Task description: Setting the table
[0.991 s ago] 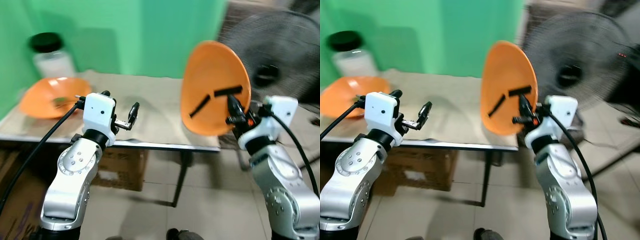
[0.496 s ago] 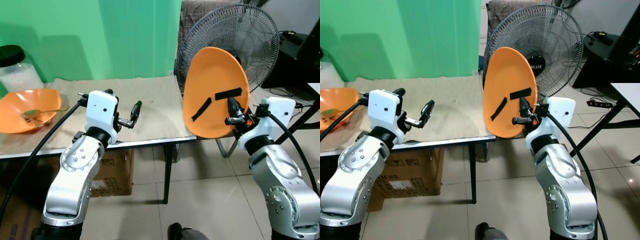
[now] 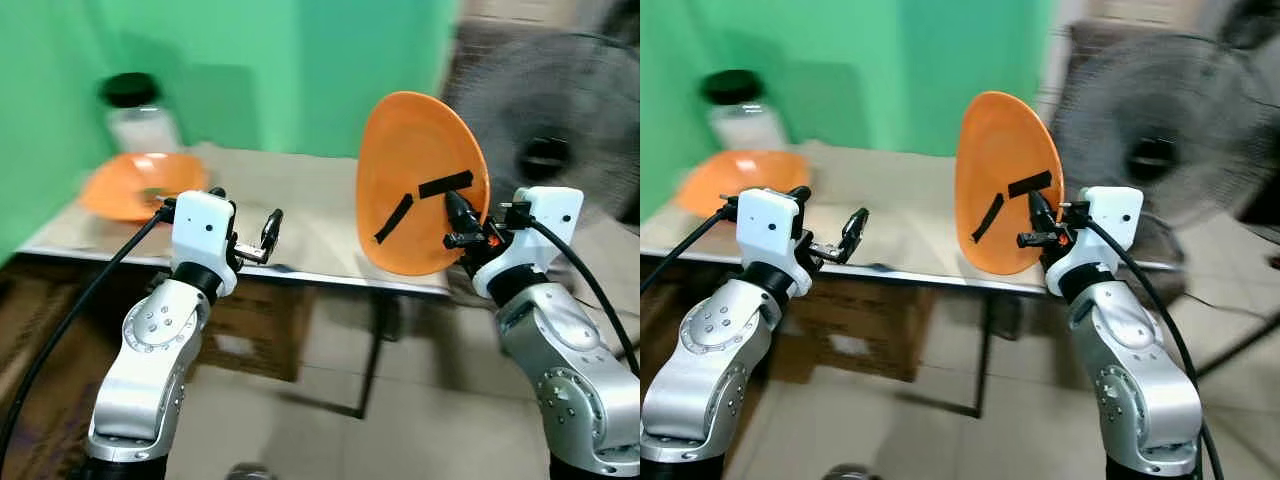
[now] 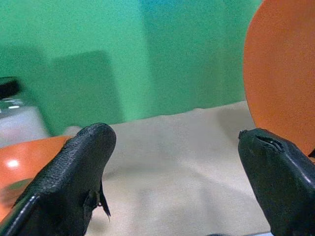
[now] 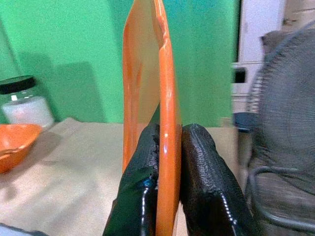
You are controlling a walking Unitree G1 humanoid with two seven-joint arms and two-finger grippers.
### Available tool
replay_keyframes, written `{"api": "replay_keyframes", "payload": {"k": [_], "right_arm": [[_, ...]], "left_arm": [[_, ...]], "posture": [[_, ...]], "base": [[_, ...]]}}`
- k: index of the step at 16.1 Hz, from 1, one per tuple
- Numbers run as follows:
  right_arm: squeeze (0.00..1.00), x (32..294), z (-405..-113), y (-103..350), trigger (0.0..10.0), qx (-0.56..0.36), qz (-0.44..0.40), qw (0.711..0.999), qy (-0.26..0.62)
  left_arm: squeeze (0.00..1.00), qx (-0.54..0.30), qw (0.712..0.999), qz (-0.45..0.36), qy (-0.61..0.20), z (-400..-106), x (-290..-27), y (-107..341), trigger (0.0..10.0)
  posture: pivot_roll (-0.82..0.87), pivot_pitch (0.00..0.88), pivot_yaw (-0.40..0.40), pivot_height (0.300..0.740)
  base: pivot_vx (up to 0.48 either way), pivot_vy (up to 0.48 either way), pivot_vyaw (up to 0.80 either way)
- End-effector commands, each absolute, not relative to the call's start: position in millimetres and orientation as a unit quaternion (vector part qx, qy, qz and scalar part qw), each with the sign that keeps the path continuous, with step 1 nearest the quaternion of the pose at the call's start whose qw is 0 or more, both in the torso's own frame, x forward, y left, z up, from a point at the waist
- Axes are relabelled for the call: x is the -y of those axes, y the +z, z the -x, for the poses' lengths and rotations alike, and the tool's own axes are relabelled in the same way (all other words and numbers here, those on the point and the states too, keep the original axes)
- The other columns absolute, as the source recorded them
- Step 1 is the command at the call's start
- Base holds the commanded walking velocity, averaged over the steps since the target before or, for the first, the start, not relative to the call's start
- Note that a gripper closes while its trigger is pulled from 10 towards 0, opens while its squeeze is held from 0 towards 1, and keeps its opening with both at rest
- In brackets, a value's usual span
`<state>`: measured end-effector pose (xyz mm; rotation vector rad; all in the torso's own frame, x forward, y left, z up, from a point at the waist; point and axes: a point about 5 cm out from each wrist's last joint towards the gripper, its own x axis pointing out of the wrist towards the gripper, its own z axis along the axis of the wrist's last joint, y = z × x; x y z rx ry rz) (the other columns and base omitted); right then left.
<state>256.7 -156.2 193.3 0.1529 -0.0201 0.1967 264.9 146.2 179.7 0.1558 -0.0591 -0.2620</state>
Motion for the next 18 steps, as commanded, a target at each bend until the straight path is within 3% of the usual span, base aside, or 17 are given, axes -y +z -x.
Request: {"api": "replay_keyframes", "payload": {"k": [1, 4, 15, 18], "right_arm": [[0.0, 153, -255, 205, 10.0, 0.034, -0.081, 0.99, 0.11], [0.0, 154, -255, 202, 10.0, 0.021, -0.08, 0.992, 0.098], [0.0, 167, -257, 193, 10.0, -0.018, -0.064, 0.997, 0.04], [0.0, 166, -257, 193, 10.0, -0.023, -0.062, 0.997, 0.04]], "left_arm": [[0.0, 0.026, 0.989, -0.077, -0.121, -265, -149, 181, 10.0], [0.0, 0.023, 0.989, -0.08, -0.125, -266, -148, 180, 10.0], [0.0, 0.016, 0.988, -0.079, -0.135, -267, -144, 177, 10.0], [0.0, 0.007, 0.989, -0.078, -0.122, -270, -147, 174, 10.0]], "posture": [[0.12, 0.0, -0.032, 0.74], [0.12, 0.0, -0.024, 0.74], [0.11, 0.0, -0.023, 0.74], [0.11, 0.0, -0.027, 0.74]], "base": [[0.0, 0.0, 0.0], [0.0, 0.0, 0.0], [0.0, 0.0, -0.79], [0.0, 0.48, -0.8]]}}
